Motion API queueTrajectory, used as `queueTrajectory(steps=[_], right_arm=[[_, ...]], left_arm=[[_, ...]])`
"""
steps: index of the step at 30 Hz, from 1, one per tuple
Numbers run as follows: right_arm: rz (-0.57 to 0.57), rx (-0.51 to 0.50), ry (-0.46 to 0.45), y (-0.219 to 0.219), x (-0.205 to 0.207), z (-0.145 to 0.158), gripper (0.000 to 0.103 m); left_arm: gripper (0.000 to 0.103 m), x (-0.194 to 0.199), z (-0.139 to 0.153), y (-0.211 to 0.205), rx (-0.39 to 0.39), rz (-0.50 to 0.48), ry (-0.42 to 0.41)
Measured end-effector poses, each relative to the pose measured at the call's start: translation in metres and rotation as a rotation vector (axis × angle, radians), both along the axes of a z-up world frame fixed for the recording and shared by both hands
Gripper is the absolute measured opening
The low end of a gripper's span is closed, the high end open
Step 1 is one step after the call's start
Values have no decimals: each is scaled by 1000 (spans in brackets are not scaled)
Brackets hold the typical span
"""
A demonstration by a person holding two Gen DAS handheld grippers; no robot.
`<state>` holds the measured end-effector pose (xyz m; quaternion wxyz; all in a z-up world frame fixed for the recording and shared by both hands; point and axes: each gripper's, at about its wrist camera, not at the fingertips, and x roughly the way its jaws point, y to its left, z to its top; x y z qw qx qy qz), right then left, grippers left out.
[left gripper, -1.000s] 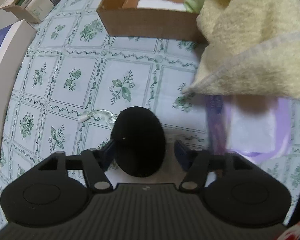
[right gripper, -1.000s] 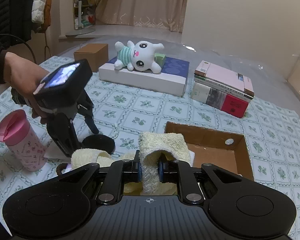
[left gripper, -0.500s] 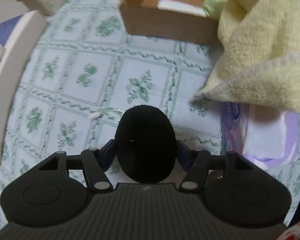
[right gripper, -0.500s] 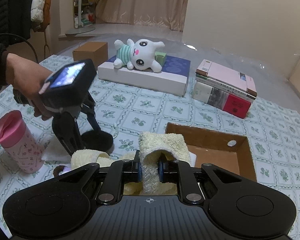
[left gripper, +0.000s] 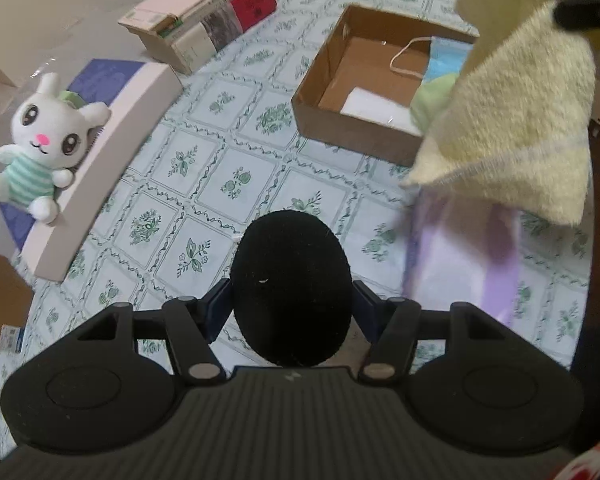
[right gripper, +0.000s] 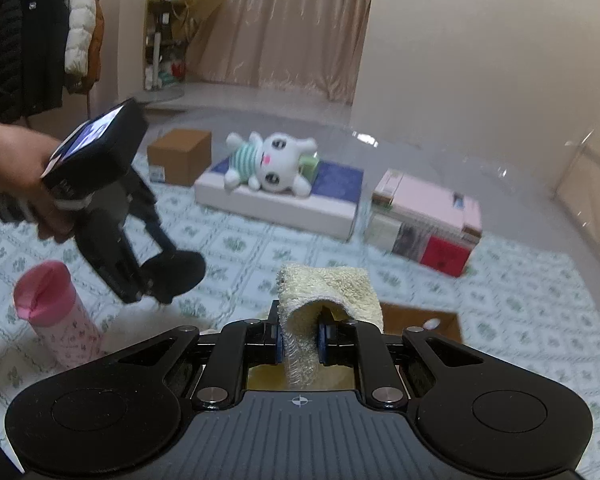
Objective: Organize soft objects
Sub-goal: 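Grasp the black round puff with the left gripper while the right gripper holds the towel raised, then carry the black puff and yellow towel over the box and release both there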
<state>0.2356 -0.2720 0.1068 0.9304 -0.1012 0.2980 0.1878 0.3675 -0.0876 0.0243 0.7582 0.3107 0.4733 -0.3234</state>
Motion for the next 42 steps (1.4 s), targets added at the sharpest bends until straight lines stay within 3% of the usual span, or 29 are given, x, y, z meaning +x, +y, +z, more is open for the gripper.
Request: queueTrajectory(steps=[9,20,31,37,42], right_arm=[[-53,-16,-120,-21,-33,58,15],[-153,-35,-162,-65,-57,80,15],[-219,-15,-59,-104,-29,43,15],[-238,46,23,-119,4,12,15],[-241,80,20,-124,35,2,15]], left_arm=[[60,-41,51,-11,-62,65,-68],[60,-80,91,-46,-174,96,-110],[60,-77,88,-91,-275,133,-101],[60,-56,69,-112,-342,186,-89],[61,-31,49,-122,-382,231,-74]])
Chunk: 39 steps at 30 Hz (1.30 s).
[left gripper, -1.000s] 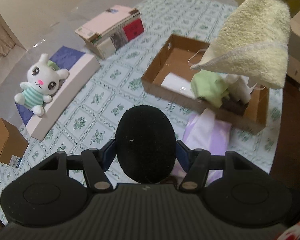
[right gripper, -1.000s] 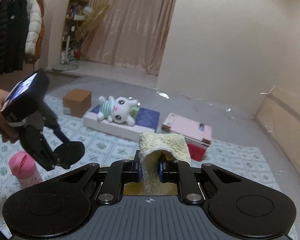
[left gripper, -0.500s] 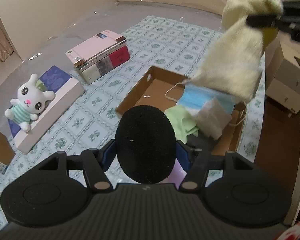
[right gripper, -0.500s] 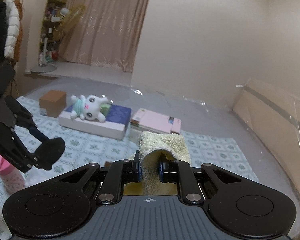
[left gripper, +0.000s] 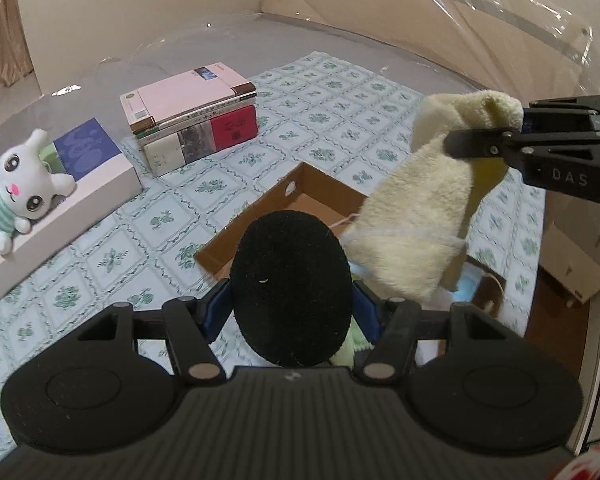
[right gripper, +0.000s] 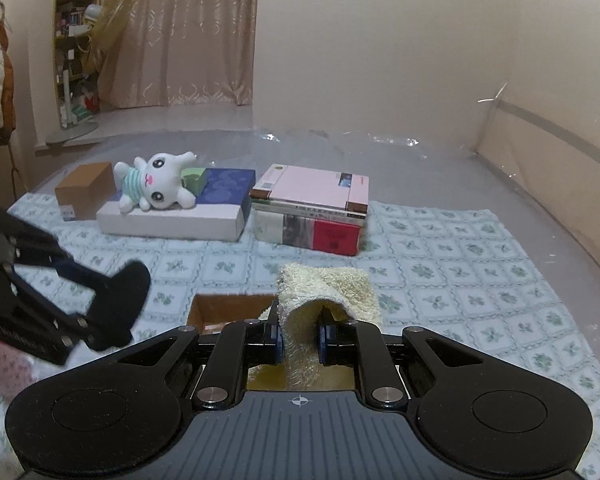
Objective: Organize soft objects
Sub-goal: 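Carry the black puff and yellow towel over the box and release both there, then withdraw both grippers from the box toward the pink cup and hair tie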
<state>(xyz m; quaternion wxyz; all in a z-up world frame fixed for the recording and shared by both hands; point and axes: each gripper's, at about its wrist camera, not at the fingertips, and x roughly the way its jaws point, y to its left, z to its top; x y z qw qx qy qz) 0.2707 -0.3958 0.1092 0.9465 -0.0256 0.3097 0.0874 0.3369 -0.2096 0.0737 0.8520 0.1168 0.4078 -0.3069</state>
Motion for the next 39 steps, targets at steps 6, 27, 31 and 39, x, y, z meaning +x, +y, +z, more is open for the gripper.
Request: queueTrajectory(steps=[6,27,31,39], right_arm=[[18,-27,-12,11,42,-24,15],[-44,186,346,-31,48,-141,72],[-89,192,293,-35,22,-127,79],[-144,302,254,-39,-35,-120,81]], left_arm=[[60,27,-21,-5,-48,32,13],[61,65,-82,-37,-81,52,111],[64,67,-88,-45,-72,72,119],[86,56,-83,-42,-46,88,106]])
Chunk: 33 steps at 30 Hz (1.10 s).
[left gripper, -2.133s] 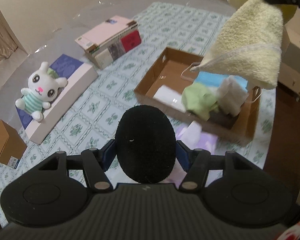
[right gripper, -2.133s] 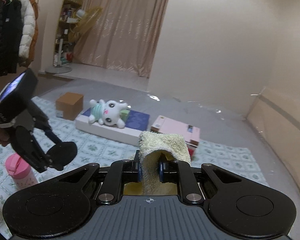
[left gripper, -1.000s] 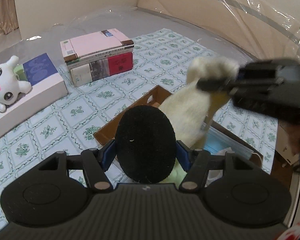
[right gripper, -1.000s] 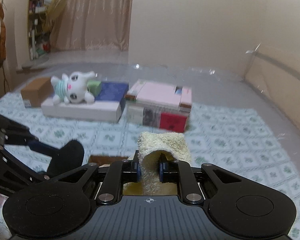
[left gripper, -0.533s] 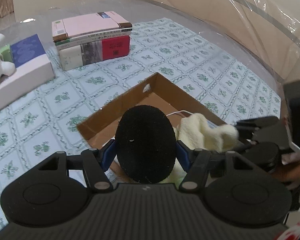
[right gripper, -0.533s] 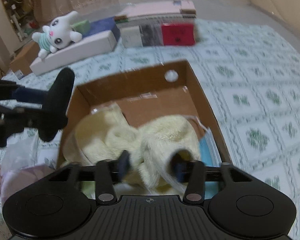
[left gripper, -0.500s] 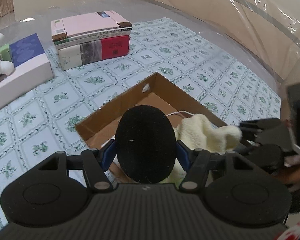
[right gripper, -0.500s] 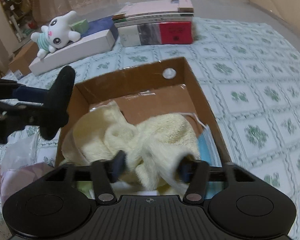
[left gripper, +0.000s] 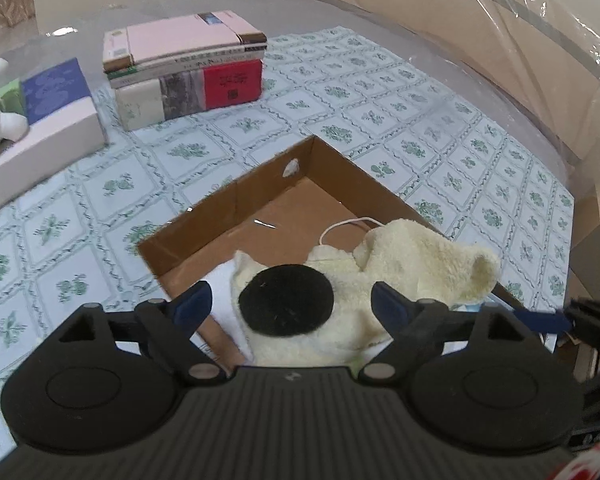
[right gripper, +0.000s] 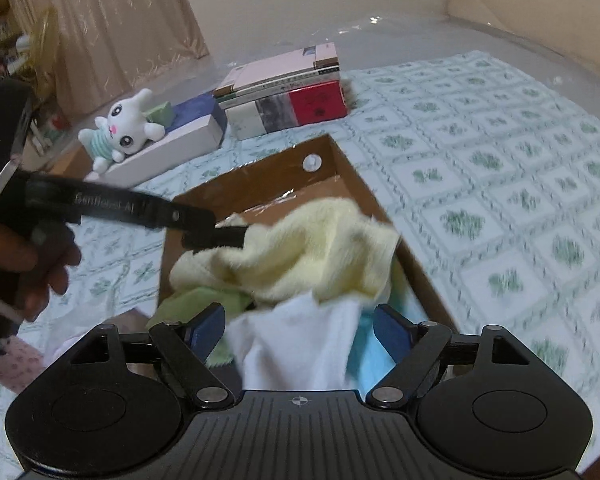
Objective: Organize soft objects
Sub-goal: 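Withdraw both grippers from the box toward the pink cup and hair tie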
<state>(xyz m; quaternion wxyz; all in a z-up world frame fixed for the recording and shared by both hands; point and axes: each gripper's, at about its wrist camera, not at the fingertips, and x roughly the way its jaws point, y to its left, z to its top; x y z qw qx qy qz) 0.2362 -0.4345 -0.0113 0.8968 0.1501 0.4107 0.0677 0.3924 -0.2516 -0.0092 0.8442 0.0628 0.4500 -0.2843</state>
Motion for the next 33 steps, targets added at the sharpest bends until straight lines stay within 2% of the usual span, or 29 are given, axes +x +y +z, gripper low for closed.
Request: queueTrajectory(steps=[4,9,15,20,30,33], right_arm=[[-53,36,-66,5,-32,9,81],[-74,60,-128,21,-74,23,81],[-53,13,-156,44,-116,39,81],[-27,1,-176,62,-148,50,81],[60,-47,-213,108,-187,61,81],[83,-52,-215,118,-192,60,81]], left_arm=[[86,-21,20,12,-16,13,-53],[86,-70,49,40,-83,64,-129],[86,-149,75,87,-179,182,-209],[86,-217,82,123,-240,290,-227],[85,-324,72,182,-184,451,-355],[85,-345,69,196,-129,484,-407]])
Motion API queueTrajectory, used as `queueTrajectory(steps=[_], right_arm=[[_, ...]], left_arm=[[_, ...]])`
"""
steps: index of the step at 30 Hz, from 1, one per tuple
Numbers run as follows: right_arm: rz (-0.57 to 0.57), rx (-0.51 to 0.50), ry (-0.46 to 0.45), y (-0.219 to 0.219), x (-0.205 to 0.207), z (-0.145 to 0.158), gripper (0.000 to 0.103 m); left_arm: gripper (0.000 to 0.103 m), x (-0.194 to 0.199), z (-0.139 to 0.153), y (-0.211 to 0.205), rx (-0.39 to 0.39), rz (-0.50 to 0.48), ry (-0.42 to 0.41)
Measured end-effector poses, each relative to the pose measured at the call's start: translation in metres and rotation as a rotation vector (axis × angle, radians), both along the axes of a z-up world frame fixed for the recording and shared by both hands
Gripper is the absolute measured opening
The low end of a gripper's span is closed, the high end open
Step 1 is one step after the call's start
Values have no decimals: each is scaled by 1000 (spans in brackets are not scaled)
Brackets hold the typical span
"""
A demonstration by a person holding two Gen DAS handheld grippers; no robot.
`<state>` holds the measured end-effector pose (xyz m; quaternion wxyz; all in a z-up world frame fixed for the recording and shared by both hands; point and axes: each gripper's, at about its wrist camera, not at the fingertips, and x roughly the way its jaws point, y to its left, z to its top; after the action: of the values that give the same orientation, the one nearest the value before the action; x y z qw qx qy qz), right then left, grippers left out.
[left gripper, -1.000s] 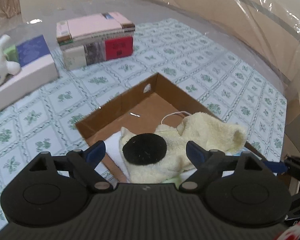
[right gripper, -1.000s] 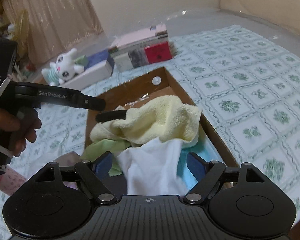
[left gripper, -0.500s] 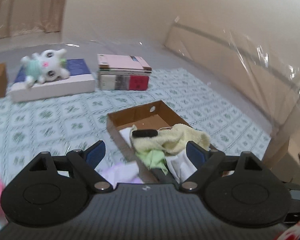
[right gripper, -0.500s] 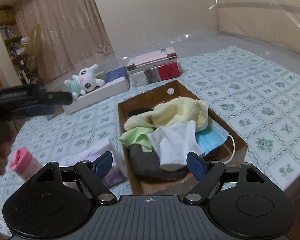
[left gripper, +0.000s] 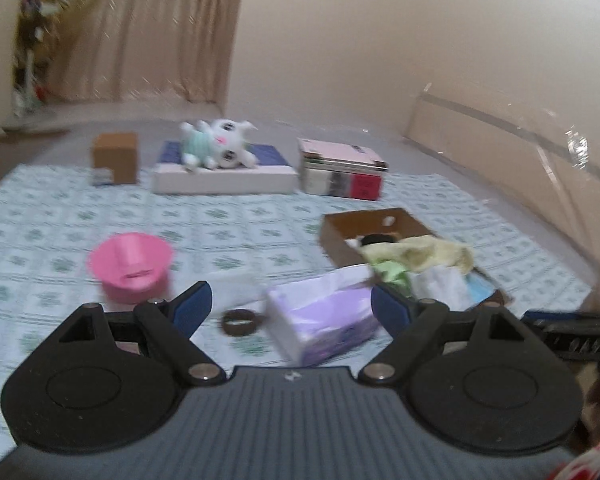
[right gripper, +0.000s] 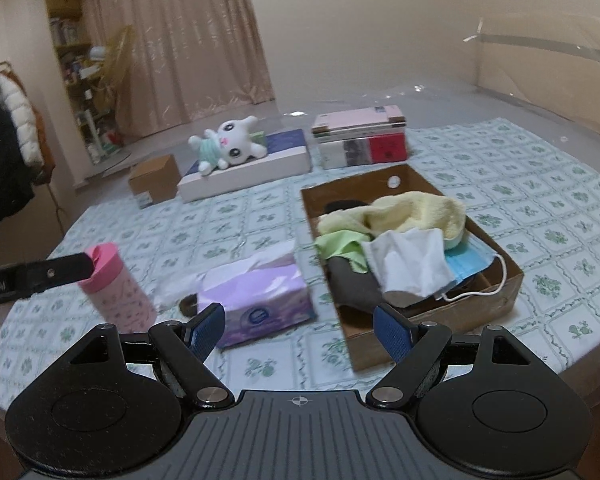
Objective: Organize soft objects
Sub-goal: 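Withdraw both grippers from the box toward the pink cup and hair tie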
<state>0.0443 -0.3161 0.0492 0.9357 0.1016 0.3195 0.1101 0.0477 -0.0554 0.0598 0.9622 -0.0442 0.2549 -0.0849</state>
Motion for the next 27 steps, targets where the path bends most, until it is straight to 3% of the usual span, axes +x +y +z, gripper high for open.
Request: queueTrajectory(steps=[11,27], right_arm=[[74,1,22,32,-8,-7,81],[149,-30,34,65,-2,-11,81]], left_arm=[[85,-38,-21,57,26,121,46],[85,-39,-29,83,44,125,76]])
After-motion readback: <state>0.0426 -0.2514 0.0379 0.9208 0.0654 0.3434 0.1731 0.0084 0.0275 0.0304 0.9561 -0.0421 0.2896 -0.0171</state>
